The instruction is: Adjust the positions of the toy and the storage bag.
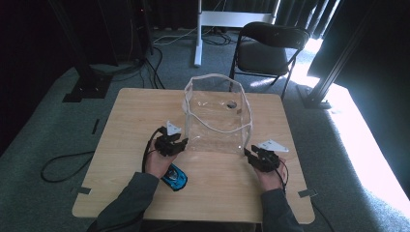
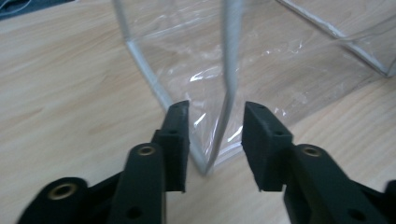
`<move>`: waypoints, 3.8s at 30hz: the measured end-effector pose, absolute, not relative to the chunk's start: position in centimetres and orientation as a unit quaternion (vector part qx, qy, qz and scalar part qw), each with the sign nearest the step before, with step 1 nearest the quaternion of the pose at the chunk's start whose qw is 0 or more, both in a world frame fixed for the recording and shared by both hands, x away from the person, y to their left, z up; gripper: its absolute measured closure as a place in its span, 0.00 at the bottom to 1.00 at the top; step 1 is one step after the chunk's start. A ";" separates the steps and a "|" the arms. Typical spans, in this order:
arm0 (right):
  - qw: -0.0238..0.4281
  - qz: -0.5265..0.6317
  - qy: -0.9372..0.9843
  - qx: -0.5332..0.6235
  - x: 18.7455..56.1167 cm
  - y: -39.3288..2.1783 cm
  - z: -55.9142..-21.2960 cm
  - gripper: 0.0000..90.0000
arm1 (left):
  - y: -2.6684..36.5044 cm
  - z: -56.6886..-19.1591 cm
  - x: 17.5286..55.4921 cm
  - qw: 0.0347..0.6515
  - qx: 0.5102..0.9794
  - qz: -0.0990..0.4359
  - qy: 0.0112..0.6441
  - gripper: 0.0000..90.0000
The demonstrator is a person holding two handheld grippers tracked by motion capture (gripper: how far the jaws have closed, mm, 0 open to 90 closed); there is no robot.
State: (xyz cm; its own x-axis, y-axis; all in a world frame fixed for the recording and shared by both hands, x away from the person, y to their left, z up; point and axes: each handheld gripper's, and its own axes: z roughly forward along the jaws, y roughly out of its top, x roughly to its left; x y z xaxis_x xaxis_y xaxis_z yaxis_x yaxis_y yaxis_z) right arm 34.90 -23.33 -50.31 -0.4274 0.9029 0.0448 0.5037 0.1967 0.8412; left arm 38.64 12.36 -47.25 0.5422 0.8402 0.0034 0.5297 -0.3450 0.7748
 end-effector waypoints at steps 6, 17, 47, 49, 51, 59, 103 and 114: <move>0.229 0.421 0.762 0.435 31.9 -20.5 -51.0 0.65 | 16.3 -47.1 35.2 0.370 0.776 0.228 0.457 0.61; 0.153 0.402 0.849 0.306 30.0 -11.0 -53.0 0.53 | 22.6 -49.0 32.6 0.334 0.745 0.263 0.514 0.57; 0.146 0.383 0.880 0.241 29.2 -1.1 -54.6 0.24 | 18.6 -51.5 39.8 0.292 0.827 0.204 0.435 0.60; 0.141 0.386 0.879 0.242 29.3 -1.2 -54.6 0.24 | 18.9 -51.5 40.1 0.297 0.830 0.186 0.434 0.64; 0.140 0.386 0.879 0.241 29.5 -1.4 -54.6 0.24 | 19.0 -51.3 40.1 0.293 0.836 0.178 0.428 0.66; 0.141 0.382 0.876 0.258 30.6 -2.9 -54.5 0.25 | 18.6 -51.5 39.2 0.284 0.857 0.161 0.399 0.71; 0.136 0.388 0.855 0.317 34.9 -0.1 -54.4 0.83 | 24.7 -53.1 35.3 0.319 0.792 0.159 0.495 0.72; 0.148 0.379 0.851 0.333 37.6 2.1 -54.3 0.84 | 24.7 -53.2 34.3 0.313 0.790 0.170 0.499 0.75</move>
State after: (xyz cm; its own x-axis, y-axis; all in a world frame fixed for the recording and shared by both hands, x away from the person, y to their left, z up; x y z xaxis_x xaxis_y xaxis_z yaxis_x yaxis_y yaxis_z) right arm 37.63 2.09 -54.26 -0.7341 0.6791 0.0002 0.4547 0.4914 0.7428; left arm 34.28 24.69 -53.19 0.4449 0.8945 -0.0438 0.6819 -0.3067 0.6641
